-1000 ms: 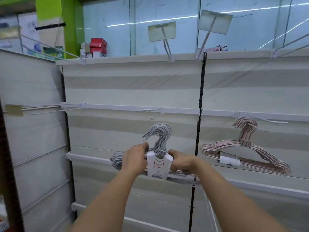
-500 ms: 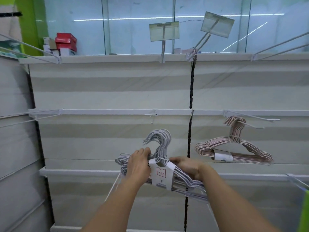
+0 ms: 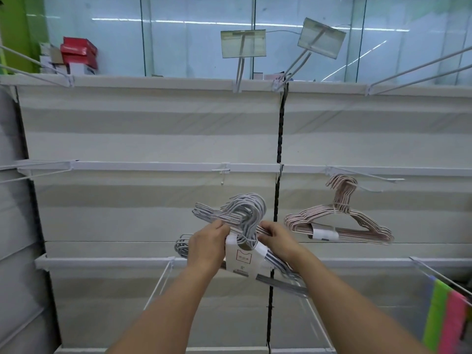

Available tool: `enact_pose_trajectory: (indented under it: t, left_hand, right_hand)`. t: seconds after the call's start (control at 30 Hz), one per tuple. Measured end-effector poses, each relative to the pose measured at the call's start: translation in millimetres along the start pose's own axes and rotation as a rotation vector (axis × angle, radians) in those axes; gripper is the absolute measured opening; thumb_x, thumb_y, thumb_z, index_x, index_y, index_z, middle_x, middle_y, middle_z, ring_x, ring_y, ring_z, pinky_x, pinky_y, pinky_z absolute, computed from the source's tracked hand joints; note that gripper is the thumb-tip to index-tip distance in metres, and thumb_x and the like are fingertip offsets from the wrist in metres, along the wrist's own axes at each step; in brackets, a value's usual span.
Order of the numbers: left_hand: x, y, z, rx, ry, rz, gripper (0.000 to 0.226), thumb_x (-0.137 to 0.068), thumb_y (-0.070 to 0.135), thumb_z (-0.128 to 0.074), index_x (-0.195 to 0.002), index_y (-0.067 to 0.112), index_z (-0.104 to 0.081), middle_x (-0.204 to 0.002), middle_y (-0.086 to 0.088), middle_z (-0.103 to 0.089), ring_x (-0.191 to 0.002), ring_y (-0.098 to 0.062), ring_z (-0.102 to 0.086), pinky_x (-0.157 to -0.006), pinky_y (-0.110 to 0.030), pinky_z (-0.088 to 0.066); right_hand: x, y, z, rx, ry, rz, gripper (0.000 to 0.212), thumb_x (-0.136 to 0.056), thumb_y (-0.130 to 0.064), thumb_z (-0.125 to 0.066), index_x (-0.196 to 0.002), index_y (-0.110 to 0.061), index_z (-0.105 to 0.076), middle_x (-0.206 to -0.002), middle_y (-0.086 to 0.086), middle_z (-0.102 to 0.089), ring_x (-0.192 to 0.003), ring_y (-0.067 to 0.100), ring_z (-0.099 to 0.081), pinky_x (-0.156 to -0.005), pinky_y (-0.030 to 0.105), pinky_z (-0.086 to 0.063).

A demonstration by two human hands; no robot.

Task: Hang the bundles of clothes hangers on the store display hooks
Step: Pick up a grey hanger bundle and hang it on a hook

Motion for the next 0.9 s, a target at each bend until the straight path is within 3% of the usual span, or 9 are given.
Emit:
enact_pose_trajectory:
  t: [0.1,0.17,0.23,0.3,0.37,0.5,0.6,0.8,0.9]
  left_hand:
    - [-0.4,-3.6,4.6,0.039,0.004,-0.034,0.014,-0.066,0.011,-0.072,-0.063,0.013,-0.059,-0.065,-0.002,-0.057,-0.057,-0.025,-0.057,-0.044,-0.021,-0.021]
    - [-0.1,3.6,7.6,0.03,-0.031,-0.128,0.025,-0.049,0.014,-0.083,-0.056,0.017,-0.059,-0.058,0.002,-0.059,-0.046,-0.021,-0.057,-0.039,-0.019,-0.027]
    - [1.9,12.5,3.2,0.003,-0.05,-0.21,0.036,-0.034,0.016,-0.088,-0.053,0.02,-0.057,-0.054,0.004,-0.058,-0.04,-0.018,-0.054,-0.034,-0.017,-0.029]
    - [6.6,16.6,-3.5,0.009,-0.063,-0.242,0.039,-0.033,0.016,-0.088,-0.052,0.02,-0.054,-0.053,0.005,-0.054,-0.04,-0.017,-0.051,-0.034,-0.017,-0.026]
    - [11.6,13.8,-10.8,0.002,-0.089,-0.258,0.042,-0.033,0.016,-0.088,-0.053,0.019,-0.051,-0.054,0.006,-0.053,-0.041,-0.016,-0.051,-0.034,-0.017,-0.026]
    - [13.9,3.8,-14.8,-0.061,-0.118,-0.239,0.044,-0.028,0.015,-0.088,-0.051,0.02,-0.05,-0.052,0.007,-0.05,-0.039,-0.015,-0.049,-0.034,-0.018,-0.022]
    - [9.3,3.3,-16.1,-0.078,-0.097,-0.217,0.045,-0.028,0.009,-0.086,-0.051,0.018,-0.049,-0.051,0.007,-0.047,-0.036,-0.015,-0.045,-0.037,-0.018,-0.017]
    - [0.6,1.9,-15.9,-0.08,-0.077,-0.182,0.046,-0.028,0.01,-0.089,-0.05,0.019,-0.049,-0.05,0.008,-0.047,-0.035,-0.013,-0.043,-0.038,-0.017,-0.015]
    - [-2.4,-6.5,-17.0,-0.094,-0.074,-0.153,0.046,-0.028,0.012,-0.09,-0.05,0.02,-0.049,-0.049,0.008,-0.047,-0.035,-0.013,-0.043,-0.039,-0.017,-0.012]
  right_hand:
    - [-1.1,-7.4,0.4,0.117,-0.016,-0.008,0.017,-0.092,-0.027,-0.056,-0.099,-0.014,-0.064,-0.099,0.012,-0.067,-0.097,0.028,-0.061,-0.087,0.038,-0.046]
    - [-1.9,-9.9,-0.3,0.282,-0.044,-0.048,0.014,-0.095,-0.025,-0.05,-0.092,-0.019,-0.063,-0.098,0.009,-0.065,-0.093,0.028,-0.057,-0.084,0.035,-0.042]
    - [-1.1,-7.7,-0.8,0.407,-0.054,-0.092,0.021,-0.098,-0.021,-0.042,-0.1,-0.019,-0.063,-0.109,0.01,-0.062,-0.102,0.028,-0.056,-0.094,0.036,-0.042]
    - [-2.5,0.9,-3.4,0.395,-0.099,-0.12,0.026,-0.097,-0.021,-0.042,-0.112,-0.013,-0.062,-0.118,0.012,-0.062,-0.109,0.029,-0.056,-0.099,0.041,-0.044]
    - [-2.7,7.9,-2.2,0.36,-0.108,-0.093,0.018,-0.093,-0.03,-0.047,-0.097,-0.021,-0.062,-0.107,0.008,-0.064,-0.1,0.027,-0.059,-0.092,0.044,-0.048]
    - [-9.1,18.7,12.8,0.249,0.062,-0.068,0.036,-0.082,-0.053,-0.042,-0.094,-0.026,-0.062,-0.091,-0.003,-0.066,-0.087,0.021,-0.061,-0.08,0.044,-0.052]
    - [-15.0,8.6,17.8,0.267,0.1,-0.043,0.043,-0.08,-0.057,-0.036,-0.102,-0.03,-0.062,-0.099,-0.003,-0.068,-0.09,0.023,-0.061,-0.081,0.043,-0.052]
    - [-26.0,-25.4,9.9,0.218,0.097,0.0,0.011,-0.094,-0.031,-0.048,-0.09,-0.029,-0.058,-0.101,-0.002,-0.064,-0.096,0.024,-0.059,-0.085,0.04,-0.048]
    - [-44.4,-33.0,-1.2,0.234,0.009,0.043,0.013,-0.093,-0.02,-0.051,-0.098,-0.029,-0.06,-0.11,0.004,-0.066,-0.101,0.025,-0.06,-0.09,0.042,-0.049]
Point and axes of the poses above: each hand's wrist, its own x-axis away from the middle knuckle, its own z-axis out of the back of the hand, y = z × x, the point moved 3 cm from there along -x, towards the middle knuckle
